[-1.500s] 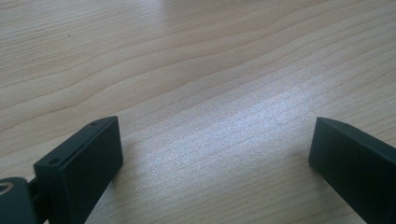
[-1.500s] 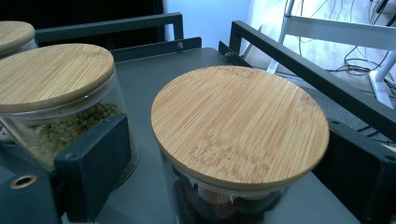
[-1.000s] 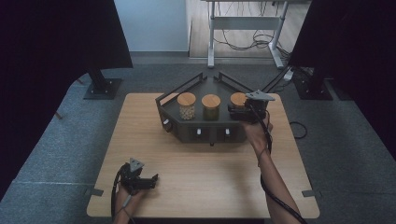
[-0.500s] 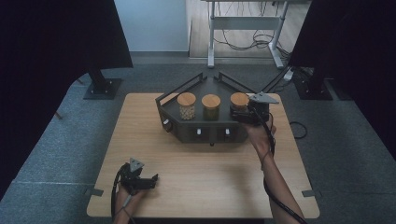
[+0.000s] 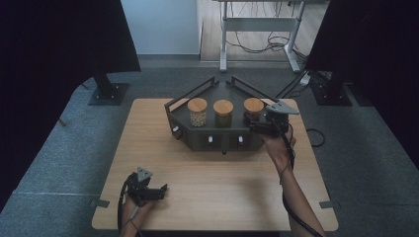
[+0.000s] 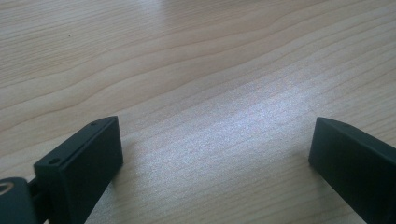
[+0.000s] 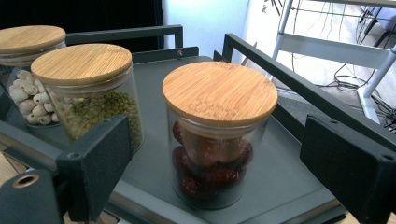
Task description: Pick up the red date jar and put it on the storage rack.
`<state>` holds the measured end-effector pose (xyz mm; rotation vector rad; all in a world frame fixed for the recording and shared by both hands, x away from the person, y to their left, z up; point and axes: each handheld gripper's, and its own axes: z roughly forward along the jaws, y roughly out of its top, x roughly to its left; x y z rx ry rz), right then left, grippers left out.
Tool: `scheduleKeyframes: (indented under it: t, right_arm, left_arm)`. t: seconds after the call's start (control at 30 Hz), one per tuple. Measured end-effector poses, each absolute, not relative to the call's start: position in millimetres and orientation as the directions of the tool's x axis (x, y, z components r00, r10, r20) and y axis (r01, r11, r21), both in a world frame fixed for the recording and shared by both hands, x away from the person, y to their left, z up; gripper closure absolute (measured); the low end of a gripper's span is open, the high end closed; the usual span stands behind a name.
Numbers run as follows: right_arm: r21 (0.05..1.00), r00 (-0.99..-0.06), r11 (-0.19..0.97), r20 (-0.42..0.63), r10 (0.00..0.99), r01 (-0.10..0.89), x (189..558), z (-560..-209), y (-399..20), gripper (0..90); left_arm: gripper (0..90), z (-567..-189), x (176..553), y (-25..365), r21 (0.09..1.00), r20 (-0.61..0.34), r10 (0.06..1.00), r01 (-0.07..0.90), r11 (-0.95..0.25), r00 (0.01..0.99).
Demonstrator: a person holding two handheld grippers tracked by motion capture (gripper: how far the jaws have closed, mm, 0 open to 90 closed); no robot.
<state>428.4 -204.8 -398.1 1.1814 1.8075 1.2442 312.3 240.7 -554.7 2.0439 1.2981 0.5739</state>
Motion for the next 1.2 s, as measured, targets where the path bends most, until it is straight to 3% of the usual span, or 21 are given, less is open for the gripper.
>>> scheduleKeyframes:
  t: [1.2]
  right_arm:
    - [0.944,-0.399,0.150,-0.021,0.917,0.295,396.1,-400.0,-218.9,8.8]
  left_arm:
    - [2.8,-554.7,312.4,240.7,0.715,0.023,0.909,0.628,-0.306,0.417]
